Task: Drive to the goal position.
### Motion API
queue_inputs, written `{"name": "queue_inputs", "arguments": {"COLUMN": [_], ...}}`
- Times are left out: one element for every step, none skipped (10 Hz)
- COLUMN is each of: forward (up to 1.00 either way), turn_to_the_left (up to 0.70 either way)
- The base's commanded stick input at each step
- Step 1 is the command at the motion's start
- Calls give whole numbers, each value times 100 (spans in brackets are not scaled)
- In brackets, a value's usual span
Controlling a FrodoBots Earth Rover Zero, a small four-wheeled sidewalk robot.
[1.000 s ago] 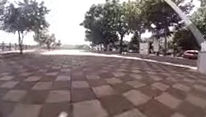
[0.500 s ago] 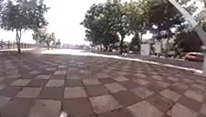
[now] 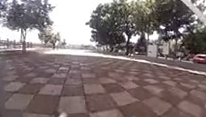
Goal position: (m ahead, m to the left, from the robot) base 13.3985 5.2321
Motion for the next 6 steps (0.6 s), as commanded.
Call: {"name": "queue_inputs", "arguments": {"forward": [70,70,70,70,70,70], "turn_to_the_left": [-27,-27,-27,-27,-27,-27]}}
